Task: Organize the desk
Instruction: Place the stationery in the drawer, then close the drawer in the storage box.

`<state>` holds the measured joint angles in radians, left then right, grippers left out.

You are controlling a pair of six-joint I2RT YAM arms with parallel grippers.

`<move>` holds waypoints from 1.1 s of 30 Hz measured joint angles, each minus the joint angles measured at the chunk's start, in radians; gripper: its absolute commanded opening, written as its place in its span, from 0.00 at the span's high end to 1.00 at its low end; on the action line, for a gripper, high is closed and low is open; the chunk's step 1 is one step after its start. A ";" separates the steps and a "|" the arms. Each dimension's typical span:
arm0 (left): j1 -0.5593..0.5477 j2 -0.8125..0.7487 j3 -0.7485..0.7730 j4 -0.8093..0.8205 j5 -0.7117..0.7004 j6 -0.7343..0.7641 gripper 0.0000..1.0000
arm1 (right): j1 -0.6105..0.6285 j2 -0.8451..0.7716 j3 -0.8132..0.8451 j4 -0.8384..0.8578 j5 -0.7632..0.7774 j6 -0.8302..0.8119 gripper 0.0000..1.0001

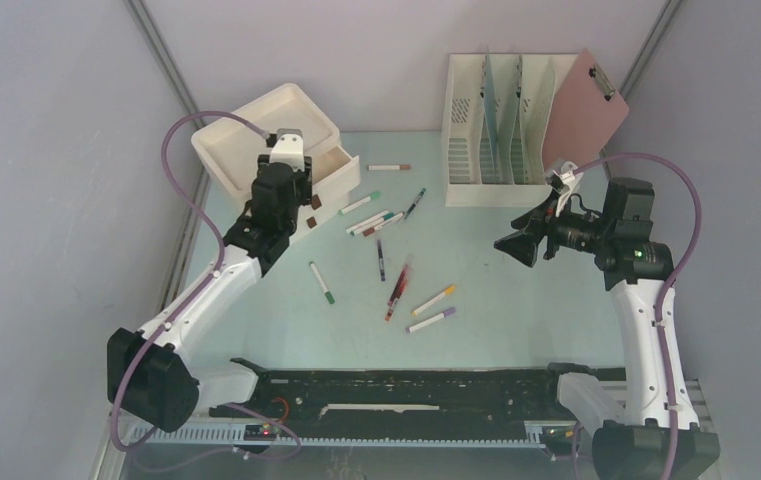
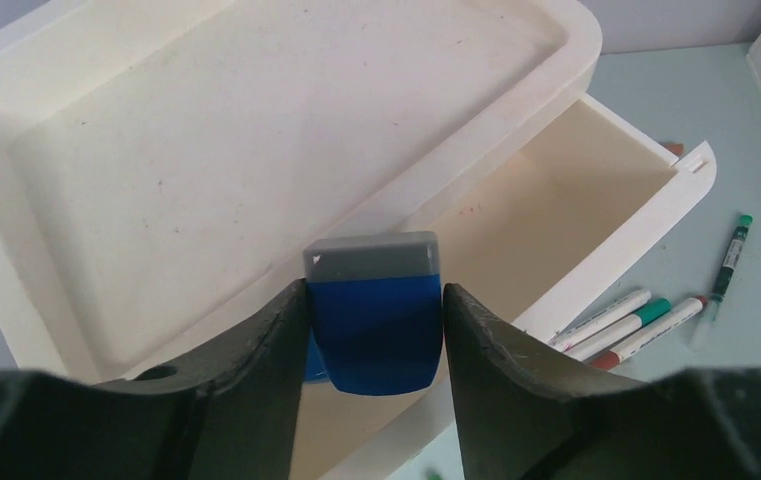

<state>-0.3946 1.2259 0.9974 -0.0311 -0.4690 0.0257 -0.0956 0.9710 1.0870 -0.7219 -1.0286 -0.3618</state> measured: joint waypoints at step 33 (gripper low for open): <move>0.005 -0.385 -0.327 0.084 0.341 -0.281 0.00 | -0.002 0.000 0.000 0.000 0.000 0.000 0.24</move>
<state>-0.3897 0.8410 0.6708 0.0525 -0.1280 -0.2550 -0.0978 0.9710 1.0870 -0.7223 -1.0290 -0.3622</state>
